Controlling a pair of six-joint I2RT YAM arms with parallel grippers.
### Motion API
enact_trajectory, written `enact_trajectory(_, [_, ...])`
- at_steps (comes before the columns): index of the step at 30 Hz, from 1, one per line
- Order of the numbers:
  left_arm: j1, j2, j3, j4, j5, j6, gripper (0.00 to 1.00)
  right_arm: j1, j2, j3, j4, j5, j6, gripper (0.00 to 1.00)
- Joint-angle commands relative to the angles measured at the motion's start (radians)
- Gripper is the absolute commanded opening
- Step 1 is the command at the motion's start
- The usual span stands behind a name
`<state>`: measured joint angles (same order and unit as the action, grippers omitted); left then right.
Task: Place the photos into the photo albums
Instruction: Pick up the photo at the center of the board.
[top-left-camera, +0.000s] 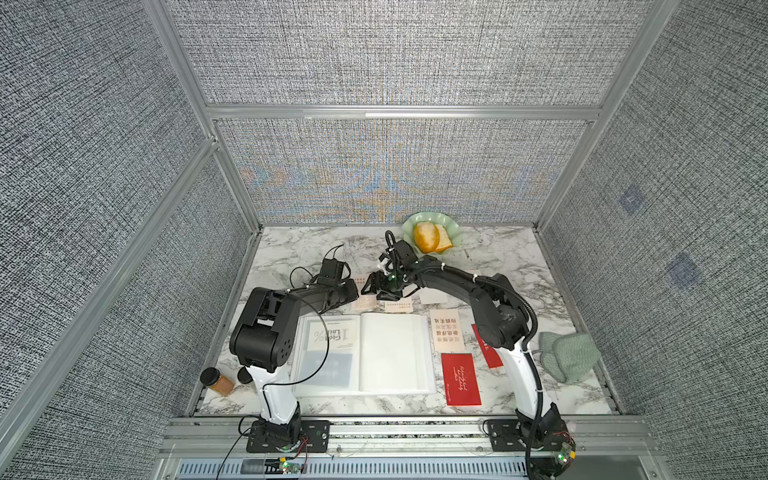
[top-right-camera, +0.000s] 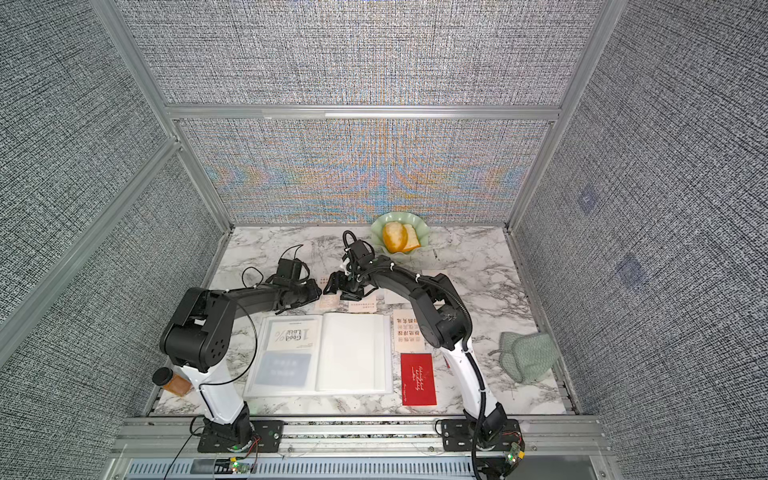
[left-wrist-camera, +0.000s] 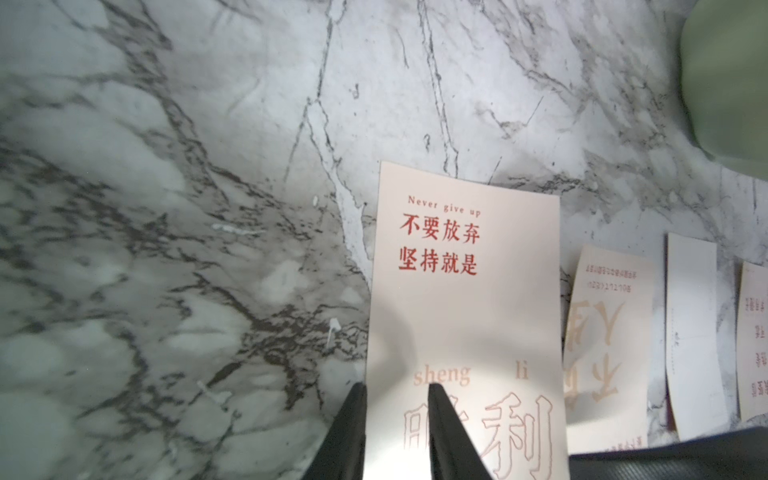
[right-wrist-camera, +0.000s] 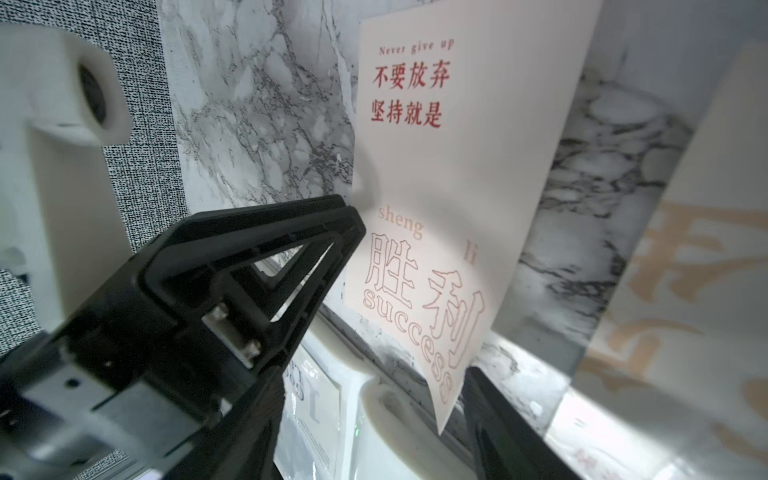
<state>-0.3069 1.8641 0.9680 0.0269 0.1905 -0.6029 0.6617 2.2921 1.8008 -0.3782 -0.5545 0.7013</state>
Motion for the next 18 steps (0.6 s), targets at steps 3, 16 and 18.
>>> enact_trajectory(3, [-0.001, 0.004, -0.019, -0.154, 0.022, -0.009, 0.29, 0.002, -0.030, -0.025, 0.084, -0.016, 0.042, 0.70])
enact_trajectory(16, [0.000, -0.019, -0.043, -0.125, 0.053, -0.026, 0.29, -0.007, -0.070, -0.134, 0.281, -0.014, 0.161, 0.70])
enact_trajectory(18, [0.001, -0.020, -0.044, -0.122, 0.055, -0.026, 0.29, -0.007, -0.078, -0.148, 0.309, -0.015, 0.176, 0.69])
